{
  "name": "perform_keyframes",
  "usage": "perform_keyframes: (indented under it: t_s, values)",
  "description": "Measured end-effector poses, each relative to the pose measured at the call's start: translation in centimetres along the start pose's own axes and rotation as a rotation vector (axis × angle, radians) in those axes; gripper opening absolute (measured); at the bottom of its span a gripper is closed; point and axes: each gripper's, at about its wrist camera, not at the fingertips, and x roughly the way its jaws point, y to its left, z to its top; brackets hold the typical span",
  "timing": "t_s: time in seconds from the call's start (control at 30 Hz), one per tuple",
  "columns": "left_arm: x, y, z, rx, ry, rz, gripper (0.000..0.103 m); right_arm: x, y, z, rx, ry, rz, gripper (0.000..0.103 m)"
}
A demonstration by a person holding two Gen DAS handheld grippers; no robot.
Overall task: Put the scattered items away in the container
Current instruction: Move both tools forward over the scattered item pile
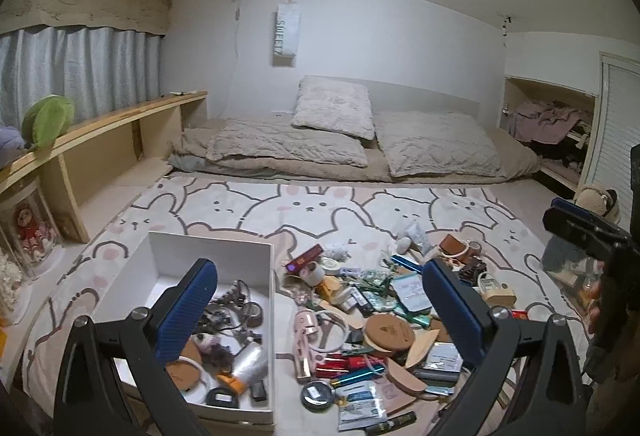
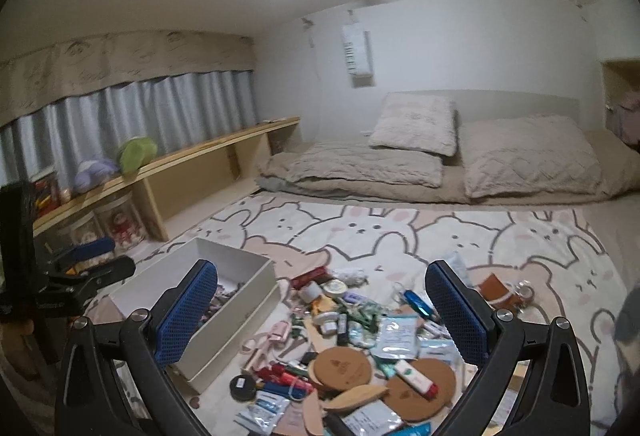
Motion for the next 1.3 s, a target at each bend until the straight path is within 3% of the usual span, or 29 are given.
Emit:
perform_keyframes:
  t_s: [0.67, 1.3]
  values:
    - [5.1, -5.5, -0.7, -0.005, 0.017, -0.031, 0.103, -1.7, -9.3, -3.1, 0.182, -0.001, -0.133, 0.103]
    - [11.9, -6.7, -4.2, -0.018, 0.111, -0.008, 0.103, 1.5, -15.1, -7.9, 0.283, 0.076, -0.224, 0.103]
